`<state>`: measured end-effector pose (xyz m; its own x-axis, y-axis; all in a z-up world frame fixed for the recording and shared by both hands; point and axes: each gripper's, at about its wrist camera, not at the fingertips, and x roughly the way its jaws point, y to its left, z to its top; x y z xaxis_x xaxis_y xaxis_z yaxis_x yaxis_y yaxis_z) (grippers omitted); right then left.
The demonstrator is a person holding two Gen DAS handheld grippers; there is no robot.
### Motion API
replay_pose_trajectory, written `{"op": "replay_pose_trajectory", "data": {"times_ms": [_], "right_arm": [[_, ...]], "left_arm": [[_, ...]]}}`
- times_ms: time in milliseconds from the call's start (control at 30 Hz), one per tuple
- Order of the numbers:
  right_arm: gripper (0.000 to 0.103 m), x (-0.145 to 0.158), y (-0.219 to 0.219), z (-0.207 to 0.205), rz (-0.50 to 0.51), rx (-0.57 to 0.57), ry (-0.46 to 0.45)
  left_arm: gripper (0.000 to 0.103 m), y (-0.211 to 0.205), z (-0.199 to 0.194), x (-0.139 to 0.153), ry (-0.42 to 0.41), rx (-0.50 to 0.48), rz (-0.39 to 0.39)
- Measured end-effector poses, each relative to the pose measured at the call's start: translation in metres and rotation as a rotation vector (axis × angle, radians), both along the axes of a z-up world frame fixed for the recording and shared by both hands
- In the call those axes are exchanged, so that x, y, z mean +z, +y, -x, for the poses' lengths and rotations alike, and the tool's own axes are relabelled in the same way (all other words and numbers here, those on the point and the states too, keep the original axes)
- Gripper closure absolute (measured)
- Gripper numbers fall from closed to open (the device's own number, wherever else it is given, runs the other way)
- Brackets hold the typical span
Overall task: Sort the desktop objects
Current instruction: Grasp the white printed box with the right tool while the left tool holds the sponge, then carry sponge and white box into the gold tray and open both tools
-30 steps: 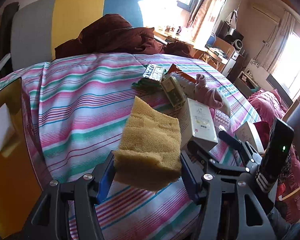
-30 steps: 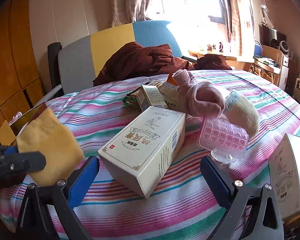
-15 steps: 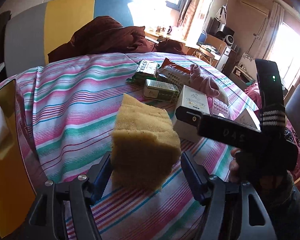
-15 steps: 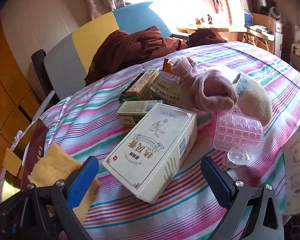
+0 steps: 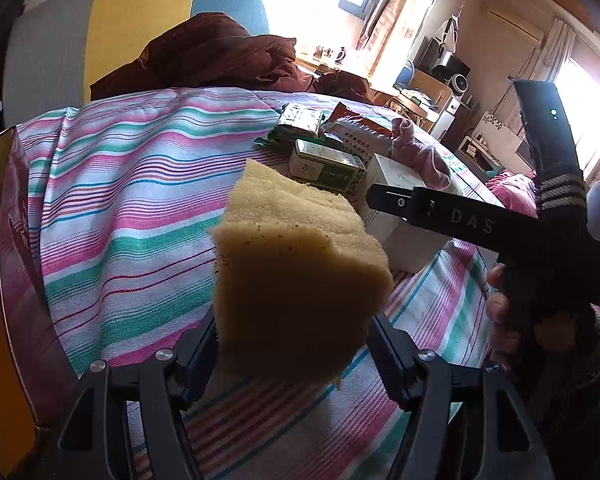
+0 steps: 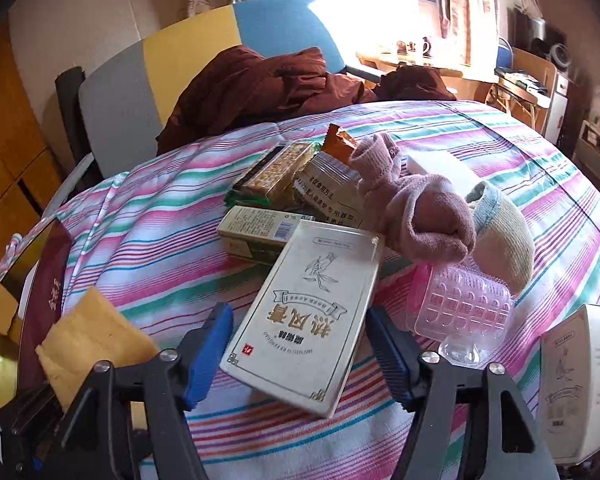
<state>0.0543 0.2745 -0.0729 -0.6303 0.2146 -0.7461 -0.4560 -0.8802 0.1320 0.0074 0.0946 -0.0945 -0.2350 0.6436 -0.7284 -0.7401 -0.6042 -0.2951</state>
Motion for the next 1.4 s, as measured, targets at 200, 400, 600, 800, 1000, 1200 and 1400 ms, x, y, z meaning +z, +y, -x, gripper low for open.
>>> {"op": "replay_pose_trajectory", "data": {"times_ms": [200,400,600,800,1000,1200,1400], "right_arm": [[0.048,0.004,-0.006,-0.015,-0.024,0.11,-0.027],[0.043,-0.013,0.001,-0.004,-0.01,0.174,-0.089],[0.05,-0.02,0.005,-0.005,-0.027,0.174,-0.054],[0.051,-0.017,-0.005,-0.02,-0.018,0.219,-0.022],[0.051,-0.007,-0.012,-0.032,0.001,0.232,0.021],[0.051,0.014,-0.035,-0.026,-0.018,0.3,0.071],[0.051,0.036,-0.083,0.001,-0.03,0.443,0.113]], "left_arm": [[0.033,-0.006,0.008,-0.003,-0.072,0.036,-0.054],[0.037,-0.002,0.006,0.003,-0.056,0.067,-0.028],[0.041,0.003,-0.006,0.017,0.062,0.063,-0.007],[0.045,0.004,-0.01,0.016,0.068,0.038,-0.021],[0.045,-0.01,-0.024,0.036,0.085,0.028,-0.085],[0.045,-0.043,-0.033,0.069,0.128,0.084,-0.155],[0.045,-0.103,-0.017,0.083,0.126,0.243,-0.177]]}}
